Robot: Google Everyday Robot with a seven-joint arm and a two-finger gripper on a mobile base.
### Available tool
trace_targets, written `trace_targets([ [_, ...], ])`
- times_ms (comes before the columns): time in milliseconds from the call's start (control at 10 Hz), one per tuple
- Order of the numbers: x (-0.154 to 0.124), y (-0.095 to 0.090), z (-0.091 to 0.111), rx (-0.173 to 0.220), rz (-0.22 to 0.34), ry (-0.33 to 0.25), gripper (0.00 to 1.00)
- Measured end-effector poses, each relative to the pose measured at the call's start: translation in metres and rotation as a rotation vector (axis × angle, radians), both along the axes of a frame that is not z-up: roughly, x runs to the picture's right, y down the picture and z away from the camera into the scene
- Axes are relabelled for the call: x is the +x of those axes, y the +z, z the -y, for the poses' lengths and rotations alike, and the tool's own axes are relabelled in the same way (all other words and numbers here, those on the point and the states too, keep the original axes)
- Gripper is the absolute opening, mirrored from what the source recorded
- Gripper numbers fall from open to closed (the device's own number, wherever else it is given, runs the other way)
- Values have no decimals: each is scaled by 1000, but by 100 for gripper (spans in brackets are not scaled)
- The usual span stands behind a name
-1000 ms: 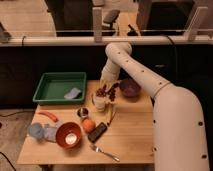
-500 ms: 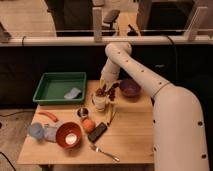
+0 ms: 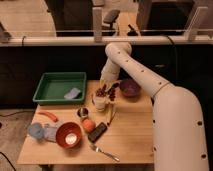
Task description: Place grapes in paper cup
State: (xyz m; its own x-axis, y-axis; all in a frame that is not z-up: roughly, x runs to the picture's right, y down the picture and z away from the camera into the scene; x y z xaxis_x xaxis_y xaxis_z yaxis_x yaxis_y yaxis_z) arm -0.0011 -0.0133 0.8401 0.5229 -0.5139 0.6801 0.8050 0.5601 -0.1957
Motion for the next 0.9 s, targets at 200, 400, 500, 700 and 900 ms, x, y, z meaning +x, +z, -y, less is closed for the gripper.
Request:
trace_targets([
  [200, 0, 0, 0, 1, 5, -5, 4],
  [400, 1, -1, 0, 2, 11, -11, 4],
  [500, 1, -1, 0, 2, 11, -12, 4],
  [700, 1, -1, 0, 2, 13, -14, 4],
  [900, -2, -6, 2, 13, 19, -31, 4],
])
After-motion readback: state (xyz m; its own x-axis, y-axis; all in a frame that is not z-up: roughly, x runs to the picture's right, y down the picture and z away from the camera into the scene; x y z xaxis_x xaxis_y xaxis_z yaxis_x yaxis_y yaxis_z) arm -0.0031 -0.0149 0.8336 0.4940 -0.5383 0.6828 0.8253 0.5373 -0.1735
